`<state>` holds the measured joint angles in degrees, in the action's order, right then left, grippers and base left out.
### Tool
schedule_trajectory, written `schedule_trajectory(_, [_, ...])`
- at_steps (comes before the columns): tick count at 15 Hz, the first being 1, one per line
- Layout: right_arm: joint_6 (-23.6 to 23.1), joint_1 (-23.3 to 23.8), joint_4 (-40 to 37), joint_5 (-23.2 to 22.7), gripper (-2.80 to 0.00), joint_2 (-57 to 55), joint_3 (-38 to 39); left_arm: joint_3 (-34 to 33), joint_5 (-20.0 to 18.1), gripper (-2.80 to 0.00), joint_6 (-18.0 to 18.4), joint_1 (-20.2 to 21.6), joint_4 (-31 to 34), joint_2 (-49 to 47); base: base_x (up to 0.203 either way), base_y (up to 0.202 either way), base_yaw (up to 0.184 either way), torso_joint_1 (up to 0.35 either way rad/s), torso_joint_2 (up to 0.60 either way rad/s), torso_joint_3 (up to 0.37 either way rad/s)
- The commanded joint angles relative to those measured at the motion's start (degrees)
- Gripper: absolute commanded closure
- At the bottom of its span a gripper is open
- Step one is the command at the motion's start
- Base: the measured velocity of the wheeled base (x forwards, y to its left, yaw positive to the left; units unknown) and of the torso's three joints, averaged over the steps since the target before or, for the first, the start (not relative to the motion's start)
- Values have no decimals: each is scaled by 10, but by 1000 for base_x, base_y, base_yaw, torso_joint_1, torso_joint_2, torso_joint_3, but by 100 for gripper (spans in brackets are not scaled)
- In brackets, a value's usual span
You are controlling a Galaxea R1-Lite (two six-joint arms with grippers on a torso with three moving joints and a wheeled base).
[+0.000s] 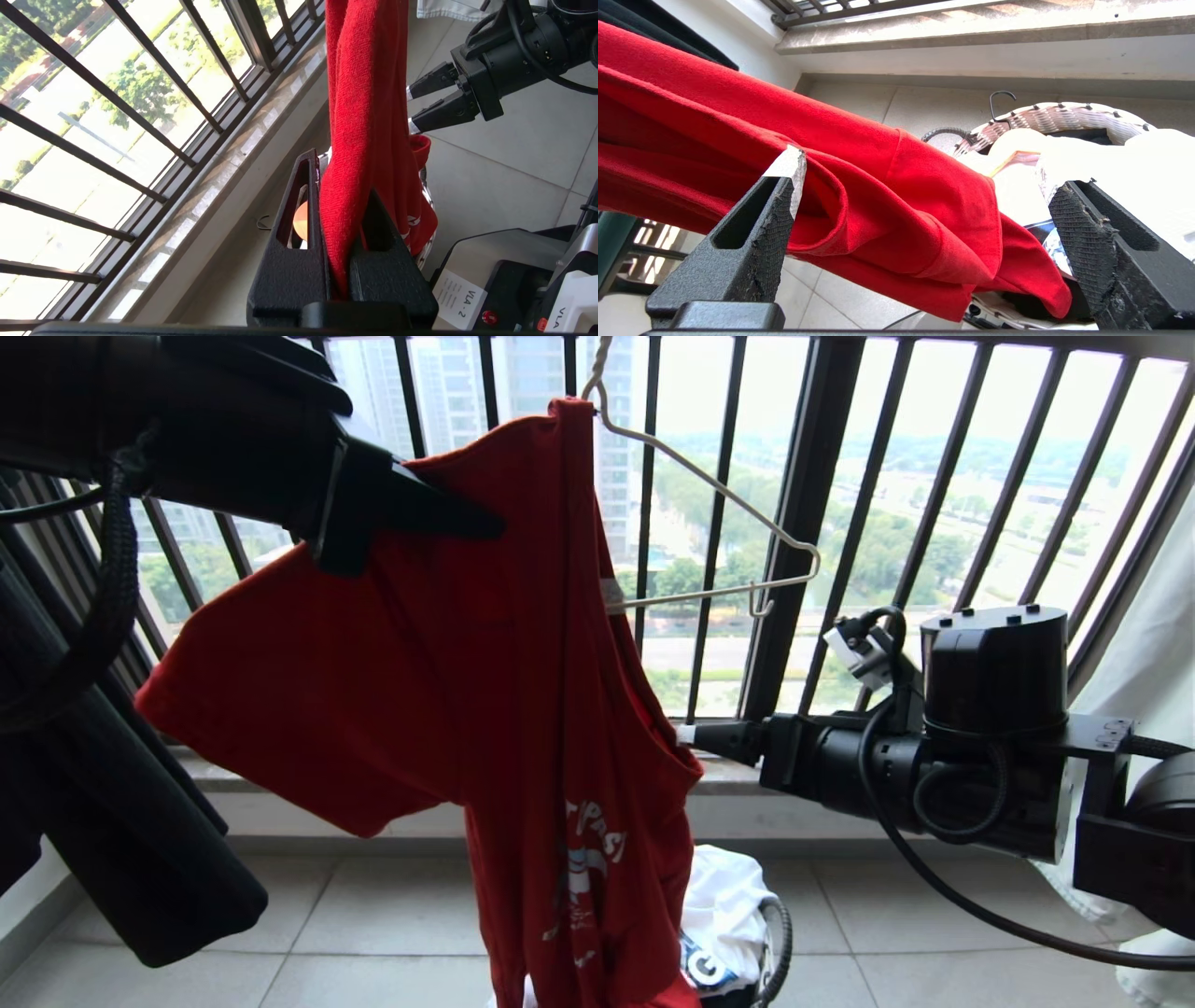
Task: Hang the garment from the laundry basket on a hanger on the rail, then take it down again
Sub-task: Hang the clothes on the clothes rack
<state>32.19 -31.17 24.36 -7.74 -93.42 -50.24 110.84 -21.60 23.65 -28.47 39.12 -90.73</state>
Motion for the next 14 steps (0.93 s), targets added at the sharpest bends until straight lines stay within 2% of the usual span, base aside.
schedule_trajectory(1, [1, 1, 1, -3, -280, -21, 1, 1, 0, 0, 1, 0, 3, 1, 0, 0, 0, 0, 0, 0])
schedule_trajectory(6, [1, -10, 0, -5, -280, 1, 5, 0, -1, 0, 0, 0, 3, -4, 0, 0, 0, 0, 0, 0])
schedule_trajectory(11, [1, -58, -2, -5, -280, 2, 20, 0, -1, 0, 1, 0, 3, -3, 0, 0, 0, 0, 0, 0])
schedule_trajectory(14, [2, -64, 0, -3, -280, -18, 21, 0, -1, 0, 0, 0, 2, -1, 0, 0, 0, 0, 0, 0])
